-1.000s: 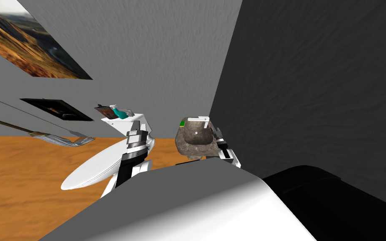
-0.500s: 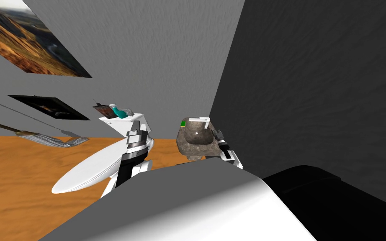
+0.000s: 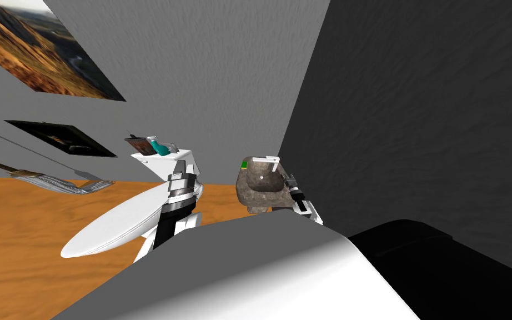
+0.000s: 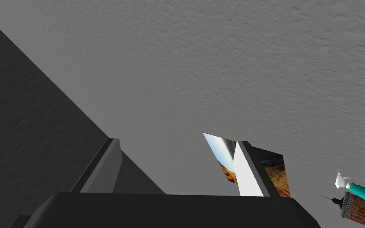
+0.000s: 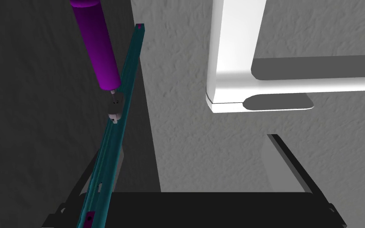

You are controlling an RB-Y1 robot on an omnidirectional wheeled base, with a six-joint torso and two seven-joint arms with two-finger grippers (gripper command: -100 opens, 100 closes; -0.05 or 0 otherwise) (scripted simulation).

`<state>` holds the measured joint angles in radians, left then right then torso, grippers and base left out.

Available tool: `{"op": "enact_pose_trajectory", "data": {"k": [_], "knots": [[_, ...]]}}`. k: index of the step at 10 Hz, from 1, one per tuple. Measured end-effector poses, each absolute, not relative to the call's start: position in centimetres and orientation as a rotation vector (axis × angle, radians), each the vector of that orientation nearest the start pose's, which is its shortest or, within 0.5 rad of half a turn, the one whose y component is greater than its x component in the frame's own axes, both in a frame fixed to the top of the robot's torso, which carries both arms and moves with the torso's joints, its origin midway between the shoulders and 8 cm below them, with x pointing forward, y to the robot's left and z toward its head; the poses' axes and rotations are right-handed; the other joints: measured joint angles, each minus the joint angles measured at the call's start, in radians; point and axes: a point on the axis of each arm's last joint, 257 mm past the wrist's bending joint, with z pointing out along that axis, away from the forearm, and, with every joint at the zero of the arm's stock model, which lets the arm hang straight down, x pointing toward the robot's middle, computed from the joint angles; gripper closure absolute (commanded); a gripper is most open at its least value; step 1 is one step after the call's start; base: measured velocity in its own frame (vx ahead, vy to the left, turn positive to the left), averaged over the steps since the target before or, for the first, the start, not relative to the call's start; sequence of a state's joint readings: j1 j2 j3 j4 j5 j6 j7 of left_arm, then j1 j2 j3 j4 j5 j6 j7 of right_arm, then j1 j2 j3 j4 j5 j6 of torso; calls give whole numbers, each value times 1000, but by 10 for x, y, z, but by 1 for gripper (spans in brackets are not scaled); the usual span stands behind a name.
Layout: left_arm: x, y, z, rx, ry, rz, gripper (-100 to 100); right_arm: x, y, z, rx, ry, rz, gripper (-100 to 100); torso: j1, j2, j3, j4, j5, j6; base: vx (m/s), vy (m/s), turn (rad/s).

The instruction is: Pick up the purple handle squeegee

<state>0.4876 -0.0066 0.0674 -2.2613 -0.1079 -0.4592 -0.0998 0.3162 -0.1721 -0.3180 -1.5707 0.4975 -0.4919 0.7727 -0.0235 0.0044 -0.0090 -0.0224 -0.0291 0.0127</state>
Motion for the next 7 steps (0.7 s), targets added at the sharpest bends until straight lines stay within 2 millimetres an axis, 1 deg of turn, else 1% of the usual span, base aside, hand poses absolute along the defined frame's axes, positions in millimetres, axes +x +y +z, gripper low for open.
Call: {"op": "enact_pose_trajectory", "data": {"k": [1, 2, 4, 5, 6, 7], "knots": [[353, 292, 12, -588, 721, -1065, 0, 412, -417, -235, 89, 1429, -40, -100, 5, -5, -2, -1, 1, 0, 118, 146, -34], [353, 292, 12, -588, 721, -1065, 0, 411, -424, -235, 72, 1428, -37, -100, 8, -7, -4, -2, 2, 0, 74, 69, -9], [353, 292, 12, -588, 721, -1065, 0, 406, -427, -246, 59, 1436, -20, -100, 0, -3, -2, -1, 0, 0, 12, -7, 5], [353, 292, 12, -588, 721, -1065, 0, 404, -427, -254, 61, 1446, -14, -100, -2, -1, -1, 0, 0, 0, 79, 89, -34], [353, 292, 12, -588, 721, -1065, 0, 403, -436, -253, 53, 1441, -13, -100, 2, -6, -4, -2, -1, 0, 105, 113, -33], [353, 292, 12, -588, 721, -1065, 0, 401, -446, -254, 39, 1442, -12, -100, 3, -8, -5, -2, 0, 0, 37, 47, -64]]}}
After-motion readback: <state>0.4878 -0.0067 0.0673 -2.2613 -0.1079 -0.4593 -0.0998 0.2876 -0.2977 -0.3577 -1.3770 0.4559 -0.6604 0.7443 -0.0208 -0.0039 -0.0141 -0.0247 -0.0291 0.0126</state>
